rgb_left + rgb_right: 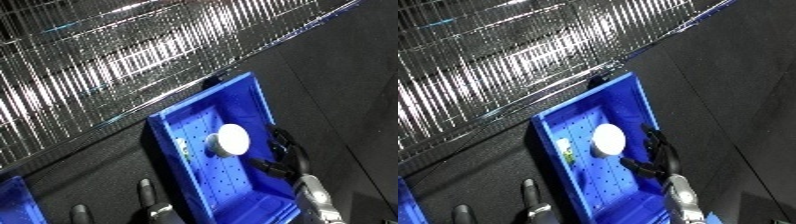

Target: Pick up the object and place it into the box

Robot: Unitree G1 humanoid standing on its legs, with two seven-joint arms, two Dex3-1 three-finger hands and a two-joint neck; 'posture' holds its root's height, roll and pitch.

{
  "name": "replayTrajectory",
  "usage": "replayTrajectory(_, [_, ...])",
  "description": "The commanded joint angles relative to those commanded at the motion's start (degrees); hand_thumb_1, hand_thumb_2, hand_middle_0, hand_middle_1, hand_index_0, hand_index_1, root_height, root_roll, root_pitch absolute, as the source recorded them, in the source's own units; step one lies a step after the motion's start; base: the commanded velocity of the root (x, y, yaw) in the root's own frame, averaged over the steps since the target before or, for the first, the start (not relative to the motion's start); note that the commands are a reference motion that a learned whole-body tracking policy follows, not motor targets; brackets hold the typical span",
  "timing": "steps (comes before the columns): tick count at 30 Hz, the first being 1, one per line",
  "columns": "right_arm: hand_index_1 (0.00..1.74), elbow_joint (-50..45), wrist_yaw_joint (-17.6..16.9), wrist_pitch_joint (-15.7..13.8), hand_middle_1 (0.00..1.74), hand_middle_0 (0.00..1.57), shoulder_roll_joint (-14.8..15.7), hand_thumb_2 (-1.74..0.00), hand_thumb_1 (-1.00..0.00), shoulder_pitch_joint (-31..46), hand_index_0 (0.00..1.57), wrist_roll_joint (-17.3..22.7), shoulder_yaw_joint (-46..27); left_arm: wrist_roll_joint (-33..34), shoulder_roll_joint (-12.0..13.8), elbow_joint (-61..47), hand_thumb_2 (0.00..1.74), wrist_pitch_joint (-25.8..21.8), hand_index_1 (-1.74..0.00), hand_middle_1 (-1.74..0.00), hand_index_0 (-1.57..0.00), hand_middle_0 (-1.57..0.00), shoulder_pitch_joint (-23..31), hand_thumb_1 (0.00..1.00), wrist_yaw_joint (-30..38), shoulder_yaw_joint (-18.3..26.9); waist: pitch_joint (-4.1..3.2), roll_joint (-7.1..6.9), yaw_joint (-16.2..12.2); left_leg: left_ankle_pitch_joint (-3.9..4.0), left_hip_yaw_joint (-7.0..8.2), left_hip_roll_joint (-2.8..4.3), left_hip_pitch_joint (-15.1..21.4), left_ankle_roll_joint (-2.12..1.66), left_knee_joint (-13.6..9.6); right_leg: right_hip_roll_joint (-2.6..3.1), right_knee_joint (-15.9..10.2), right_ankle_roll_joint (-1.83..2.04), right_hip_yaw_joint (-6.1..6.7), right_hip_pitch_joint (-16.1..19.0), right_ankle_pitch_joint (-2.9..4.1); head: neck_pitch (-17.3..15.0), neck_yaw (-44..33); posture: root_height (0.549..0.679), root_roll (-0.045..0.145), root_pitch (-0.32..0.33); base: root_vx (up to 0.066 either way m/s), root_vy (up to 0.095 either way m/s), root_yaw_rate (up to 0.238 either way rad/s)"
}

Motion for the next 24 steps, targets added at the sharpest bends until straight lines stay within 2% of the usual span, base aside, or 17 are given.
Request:
replayTrajectory(5, [0.00, -0.43, 1.69, 0.14, 0.00, 0.00, 0.29, 0.00, 0.00, 0.24, 0.00, -3.22, 1.15, 0.26, 0.15, 0.40, 0.00, 0.27, 0.00, 0.00, 0.00, 0.00, 0.01, 0.00, -1.17, 0.10, 0.00, -0.36, 0.21, -0.15, -0.20, -0.07, -0.26, 0.01, 0.76, 0.22, 0.78, -0.26, -0.17, 0.11, -0.41, -0.78, -2.39, 0.652, 0.079, 0.054, 0.003, -0.005, 0.017])
replayTrajectory(10, [0.00, -1.89, 3.39, 0.62, 0.00, 0.00, 0.93, 0.00, 0.00, 0.35, 0.00, -6.02, 3.05, -0.02, 0.46, -0.50, 0.00, 0.74, 0.00, 0.00, 0.00, 0.00, -0.22, 0.00, -3.52, -0.11, 0.00, -0.99, 0.53, -0.28, -0.44, -0.04, -0.51, 0.06, 1.23, 0.40, 1.37, -0.34, -0.31, 0.18, -0.73, -1.03, -6.45, 0.651, 0.077, 0.052, 0.002, -0.006, 0.042])
replayTrajectory(16, [0.00, -4.26, 7.37, 2.59, 0.00, 0.00, 1.78, 0.00, 0.00, -0.21, 0.00, -7.75, 5.91, -0.66, 1.01, -1.74, 0.00, 1.00, 0.00, 0.00, 0.00, 0.00, -0.92, 0.00, -4.47, -0.43, -0.02, -1.91, 1.28, -0.40, -0.80, -0.07, -0.52, 0.16, 1.68, 0.53, 1.65, -0.47, -0.52, 0.81, -1.10, -1.02, -15.24, 0.651, 0.075, 0.046, -0.001, -0.005, 0.069])
replayTrajectory(19, [0.00, -5.08, 9.68, 3.75, 0.00, 0.00, 2.39, 0.00, 0.00, -0.58, 0.00, -7.72, 7.15, -0.58, 1.24, -1.33, 0.00, 2.34, 0.00, 0.00, 0.00, 0.00, -1.44, 0.00, -3.18, 0.27, -0.27, -2.38, 1.82, -0.35, -1.04, -0.08, -0.40, 0.17, 1.84, 0.45, 1.73, -0.45, -0.79, 1.29, -1.33, -0.98, -19.75, 0.652, 0.073, 0.042, 0.013, -0.013, 0.113])
replayTrajectory(23, [0.00, -6.24, 11.04, 5.02, 0.00, 0.00, 3.14, 0.00, 0.00, -1.28, 0.00, -8.71, 8.66, -0.12, 1.50, -0.44, 0.00, 4.38, 0.00, 0.00, 0.00, 0.00, -2.03, 0.00, -4.26, 1.16, -0.75, -2.80, 2.43, -0.26, -1.28, 0.10, -0.54, 0.08, 2.12, 0.25, 1.87, -0.36, -1.19, 1.61, -1.66, -0.29, -25.38, 0.651, 0.071, 0.039, 0.019, -0.011, 0.114])
replayTrajectory(24, [0.00, -6.58, 11.14, 5.35, 0.00, 0.00, 3.31, 0.00, 0.00, -1.40, 0.00, -9.03, 9.05, -0.02, 1.61, -0.23, 0.00, 4.76, 0.00, 0.00, 0.00, 0.00, -2.19, 0.00, -4.54, 1.33, -0.86, -2.88, 2.58, -0.15, -1.35, 0.16, -0.59, 0.06, 2.13, 0.22, 1.92, -0.33, -1.29, 1.64, -1.72, 0.17, -29.61, 0.651, 0.070, 0.039, 0.023, -0.011, 0.108])
